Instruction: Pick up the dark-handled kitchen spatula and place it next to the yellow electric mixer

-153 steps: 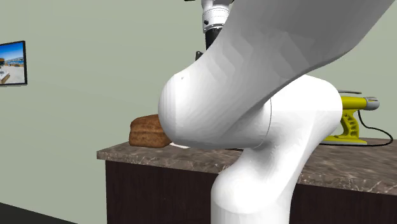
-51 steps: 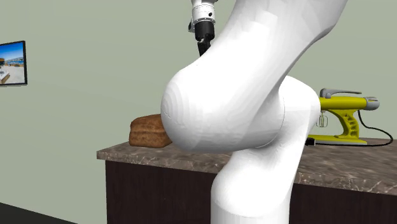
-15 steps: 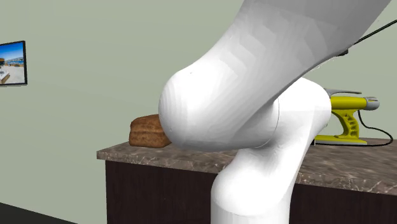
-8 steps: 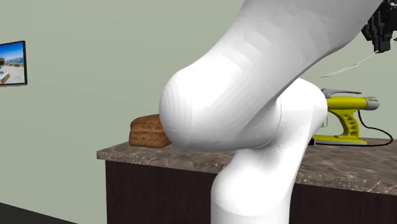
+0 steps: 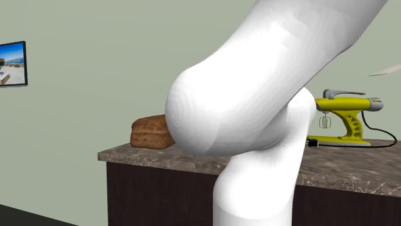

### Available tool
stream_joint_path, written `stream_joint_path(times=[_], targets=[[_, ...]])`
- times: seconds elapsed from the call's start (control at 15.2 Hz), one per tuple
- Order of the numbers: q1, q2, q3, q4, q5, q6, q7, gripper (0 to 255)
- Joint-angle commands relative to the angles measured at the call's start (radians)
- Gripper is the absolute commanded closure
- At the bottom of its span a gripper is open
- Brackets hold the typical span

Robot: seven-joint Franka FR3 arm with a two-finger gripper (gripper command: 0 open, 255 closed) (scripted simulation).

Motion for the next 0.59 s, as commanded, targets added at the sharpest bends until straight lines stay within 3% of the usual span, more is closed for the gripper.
stream_joint_path(times=[0.0,0.2,0.26,0.53], targets=[[0.096,-0.007,-0.104,0.089,-0.021,-0.015,-0.046,255],[0.259,-0.048,-0.245,0.254,-0.077,-0.058,-0.112,255],[0.291,-0.060,-0.268,0.290,-0.091,-0.069,-0.124,255],[0.223,-0.068,-0.235,0.191,-0.087,-0.009,-0.102,255]])
